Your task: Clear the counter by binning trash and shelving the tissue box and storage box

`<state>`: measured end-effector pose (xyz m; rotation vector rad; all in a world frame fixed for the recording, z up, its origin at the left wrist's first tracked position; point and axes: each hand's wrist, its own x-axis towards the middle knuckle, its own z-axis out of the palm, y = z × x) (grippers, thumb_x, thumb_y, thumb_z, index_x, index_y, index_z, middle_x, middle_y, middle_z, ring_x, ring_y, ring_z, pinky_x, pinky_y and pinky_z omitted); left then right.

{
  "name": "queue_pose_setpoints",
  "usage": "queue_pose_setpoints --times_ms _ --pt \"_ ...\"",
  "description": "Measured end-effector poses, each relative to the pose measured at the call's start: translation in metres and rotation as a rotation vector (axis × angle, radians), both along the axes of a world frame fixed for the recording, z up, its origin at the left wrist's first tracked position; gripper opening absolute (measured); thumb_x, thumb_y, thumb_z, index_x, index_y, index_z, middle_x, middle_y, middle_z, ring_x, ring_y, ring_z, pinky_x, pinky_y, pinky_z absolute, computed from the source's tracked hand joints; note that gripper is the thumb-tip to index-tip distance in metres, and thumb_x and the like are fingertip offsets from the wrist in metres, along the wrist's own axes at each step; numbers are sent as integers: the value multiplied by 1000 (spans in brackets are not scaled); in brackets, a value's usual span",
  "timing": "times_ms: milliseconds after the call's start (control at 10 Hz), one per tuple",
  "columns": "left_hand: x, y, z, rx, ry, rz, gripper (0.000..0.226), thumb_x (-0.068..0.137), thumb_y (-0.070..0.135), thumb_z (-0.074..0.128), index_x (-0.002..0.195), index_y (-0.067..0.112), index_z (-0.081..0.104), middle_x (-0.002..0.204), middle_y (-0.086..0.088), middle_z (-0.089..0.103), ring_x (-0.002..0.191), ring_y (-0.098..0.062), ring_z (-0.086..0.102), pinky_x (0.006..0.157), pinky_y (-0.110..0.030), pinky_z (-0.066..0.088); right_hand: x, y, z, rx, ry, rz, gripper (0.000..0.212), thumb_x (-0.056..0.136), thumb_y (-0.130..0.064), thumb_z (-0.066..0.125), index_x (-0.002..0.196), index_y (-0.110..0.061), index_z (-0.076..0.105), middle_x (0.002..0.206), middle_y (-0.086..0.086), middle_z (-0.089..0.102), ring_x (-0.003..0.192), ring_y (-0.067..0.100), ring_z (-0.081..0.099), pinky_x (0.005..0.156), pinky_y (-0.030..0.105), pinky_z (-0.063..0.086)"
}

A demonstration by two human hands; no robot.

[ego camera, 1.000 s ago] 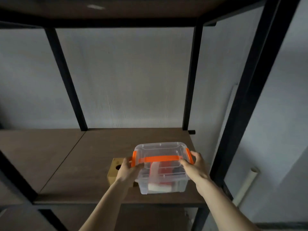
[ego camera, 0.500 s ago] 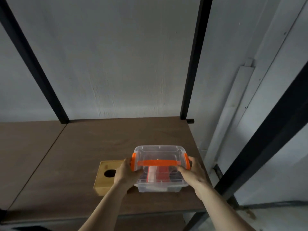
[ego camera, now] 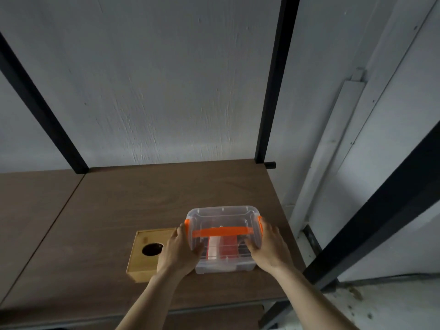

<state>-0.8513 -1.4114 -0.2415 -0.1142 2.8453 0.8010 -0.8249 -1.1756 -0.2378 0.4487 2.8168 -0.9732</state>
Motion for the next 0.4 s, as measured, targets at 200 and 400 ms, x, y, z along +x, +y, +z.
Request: queue_pose_setpoints --times_ms 200,400 --pt "15 2 16 -143 115 -146 82 89 63 52 155 27 20 152 4 46 134 -21 49 97 -41 51 14 2 9 219 91 169 81 98 -63 44 163 -26 13 164 3 32 146 24 41 108 39 49" --pt "42 -2 38 -235 194 -248 88 89 67 49 159 28 15 167 5 25 152 -20 27 118 -39 34 37 3 29 363 163 313 79 100 -60 41 164 -24 12 172 5 16 156 25 25 118 40 41"
